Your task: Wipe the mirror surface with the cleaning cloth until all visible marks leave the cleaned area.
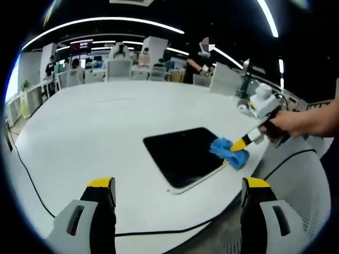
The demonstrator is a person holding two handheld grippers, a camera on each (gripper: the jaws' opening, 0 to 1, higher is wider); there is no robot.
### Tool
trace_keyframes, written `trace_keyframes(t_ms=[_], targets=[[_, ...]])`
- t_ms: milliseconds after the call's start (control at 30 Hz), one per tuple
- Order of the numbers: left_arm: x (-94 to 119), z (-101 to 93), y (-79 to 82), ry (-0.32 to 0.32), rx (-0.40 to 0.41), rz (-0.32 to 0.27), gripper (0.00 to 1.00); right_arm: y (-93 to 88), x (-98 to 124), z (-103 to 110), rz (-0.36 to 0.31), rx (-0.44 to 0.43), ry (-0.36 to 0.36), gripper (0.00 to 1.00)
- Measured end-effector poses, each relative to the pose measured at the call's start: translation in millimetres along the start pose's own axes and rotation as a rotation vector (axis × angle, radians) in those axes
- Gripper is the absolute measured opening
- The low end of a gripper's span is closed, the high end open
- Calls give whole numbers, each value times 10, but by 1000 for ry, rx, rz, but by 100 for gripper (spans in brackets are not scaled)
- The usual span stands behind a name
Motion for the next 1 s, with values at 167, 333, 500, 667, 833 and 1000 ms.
trace_keyframes(t_ms=[167,333,500,667,833,1000], targets=[[-8,-4,-18,-18,14,8,99,-1,3,11,4,1,-5,0],[-8,-5,-16,-18,3,-2,99,2,0,10,8,-1,-8,0],[-9,-9,-16,-16,3,2,99,11,-4,12,10,-1,-7,0],[-25,-4,-21,-22,13,0,99,23,-18,43,8,-5,-5,0],[-34,-1,-30,-27,24,2,99,67,-70,151,6,4,7,0],[-38,0,-33,-28,24,2,99,117,-124,251,4,10,19,0]])
Point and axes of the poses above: the point that each gripper's makers call its tool centre point, and the gripper's own axes: x roughly backward along the fingers, z roughly to its left, y roughly out of its top, the point moved 10 cm from there along x, roughly backward along the fingers, and after that the axes turned 14 degrees about x, right-handed, at the moved point
